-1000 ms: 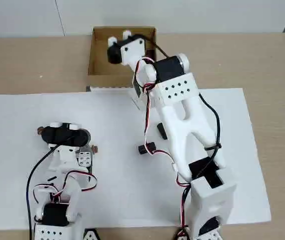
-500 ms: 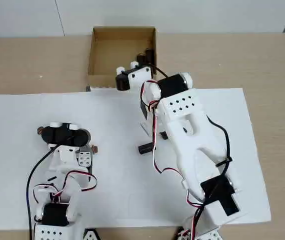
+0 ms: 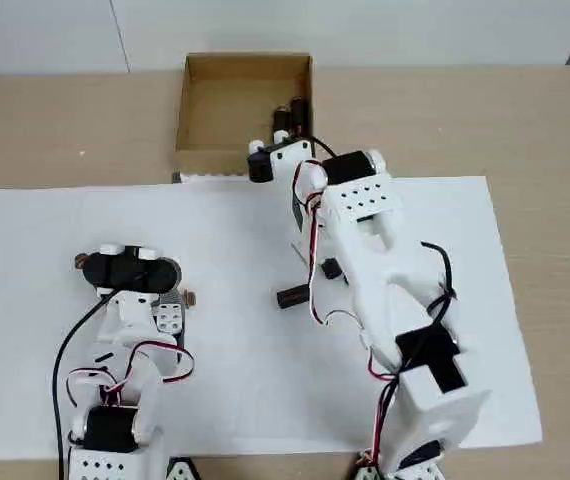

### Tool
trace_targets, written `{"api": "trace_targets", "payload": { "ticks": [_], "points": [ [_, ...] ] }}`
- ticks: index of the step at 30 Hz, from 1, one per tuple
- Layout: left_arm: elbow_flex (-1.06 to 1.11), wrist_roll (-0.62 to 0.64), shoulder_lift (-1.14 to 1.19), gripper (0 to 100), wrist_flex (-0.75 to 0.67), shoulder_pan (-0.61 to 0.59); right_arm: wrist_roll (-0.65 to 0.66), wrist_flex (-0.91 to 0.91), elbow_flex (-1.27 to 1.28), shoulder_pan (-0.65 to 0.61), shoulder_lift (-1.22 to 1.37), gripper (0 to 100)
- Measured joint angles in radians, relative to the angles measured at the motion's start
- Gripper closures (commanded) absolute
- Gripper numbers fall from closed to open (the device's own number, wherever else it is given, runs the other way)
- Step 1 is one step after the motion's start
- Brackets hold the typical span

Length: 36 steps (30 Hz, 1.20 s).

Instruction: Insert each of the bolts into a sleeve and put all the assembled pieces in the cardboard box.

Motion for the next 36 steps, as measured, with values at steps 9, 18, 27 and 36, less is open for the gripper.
{"api": "trace_targets", "payload": {
  "ticks": [9, 18, 27, 36],
  "points": [
    [0.000, 0.000, 0.000, 99, 0.000, 0.000, 0.000, -0.055, 0.000, 0.005, 0.092, 82.7],
    [0.000, 0.000, 0.000, 99, 0.000, 0.000, 0.000, -0.072, -0.002, 0.002, 0.178, 87.9],
    [0.000, 0.000, 0.000, 99, 0.000, 0.000, 0.000, -0.087, -0.015, 0.014, 0.206, 98.6],
    [0.000, 0.000, 0.000, 99, 0.000, 0.000, 0.000, -0.083, 0.002, 0.002, 0.124, 99.1]
  ]
}}
